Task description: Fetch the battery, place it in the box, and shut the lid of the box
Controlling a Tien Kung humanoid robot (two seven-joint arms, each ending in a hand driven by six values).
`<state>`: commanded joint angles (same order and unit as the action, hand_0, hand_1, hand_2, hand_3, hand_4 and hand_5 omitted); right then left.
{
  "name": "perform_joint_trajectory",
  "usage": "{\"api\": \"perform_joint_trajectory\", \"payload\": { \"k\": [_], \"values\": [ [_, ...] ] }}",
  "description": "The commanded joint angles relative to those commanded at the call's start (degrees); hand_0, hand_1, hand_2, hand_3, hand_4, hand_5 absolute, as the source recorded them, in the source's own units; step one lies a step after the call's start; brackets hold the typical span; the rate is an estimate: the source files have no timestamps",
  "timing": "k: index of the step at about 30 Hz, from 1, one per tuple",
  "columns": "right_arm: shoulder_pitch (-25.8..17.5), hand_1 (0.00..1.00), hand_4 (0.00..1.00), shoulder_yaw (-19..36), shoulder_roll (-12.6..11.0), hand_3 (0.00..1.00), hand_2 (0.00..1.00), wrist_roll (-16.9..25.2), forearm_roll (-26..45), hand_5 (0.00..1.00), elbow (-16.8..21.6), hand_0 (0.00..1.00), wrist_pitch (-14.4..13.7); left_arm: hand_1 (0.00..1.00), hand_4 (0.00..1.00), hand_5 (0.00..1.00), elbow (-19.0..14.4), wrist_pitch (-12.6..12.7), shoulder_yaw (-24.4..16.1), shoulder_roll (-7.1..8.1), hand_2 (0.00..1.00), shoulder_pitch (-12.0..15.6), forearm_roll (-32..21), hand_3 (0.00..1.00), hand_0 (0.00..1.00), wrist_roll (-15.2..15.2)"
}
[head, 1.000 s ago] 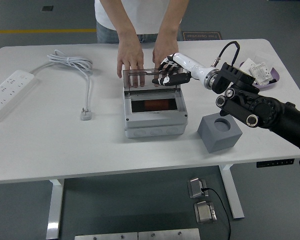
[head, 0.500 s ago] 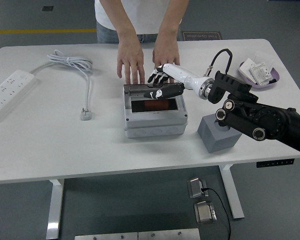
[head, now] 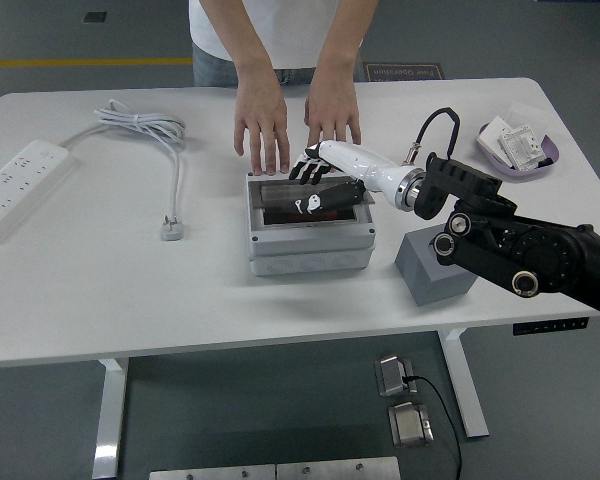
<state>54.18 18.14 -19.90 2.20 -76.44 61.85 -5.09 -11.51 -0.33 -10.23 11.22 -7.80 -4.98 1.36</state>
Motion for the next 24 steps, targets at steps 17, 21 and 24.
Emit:
{"api": "perform_joint_trajectory", "payload": {
  "k": [17,21,24],
  "values": [
    [-3.52,0.601,0.907,8.33,-3.88,0.647,0.599,-1.58,-4.47,0.557,3.86,0.700,1.24,0.686,0.630,0.190,0.03,0.04,-1.06,-0.03,0.637,0.28,0.91,0.652,0.632,0.44],
    [-5.55,0.601,0.908,12.74,-6.35,0.644,0.596,-2.76,-7.20,0.557,7.24,0.698,1.87,0.686,0.630,0.189,0.04,0.11,-2.22,-0.11,0.637,0.53,1.96,0.652,0.632,0.90],
    [-7.96,0.601,0.908,16.33,-8.51,0.644,0.596,-3.37,-8.95,0.557,10.02,0.698,2.14,0.686,0.630,0.189,0.05,0.12,-2.41,-0.16,0.637,0.64,2.09,0.652,0.632,0.97]
  ]
}}
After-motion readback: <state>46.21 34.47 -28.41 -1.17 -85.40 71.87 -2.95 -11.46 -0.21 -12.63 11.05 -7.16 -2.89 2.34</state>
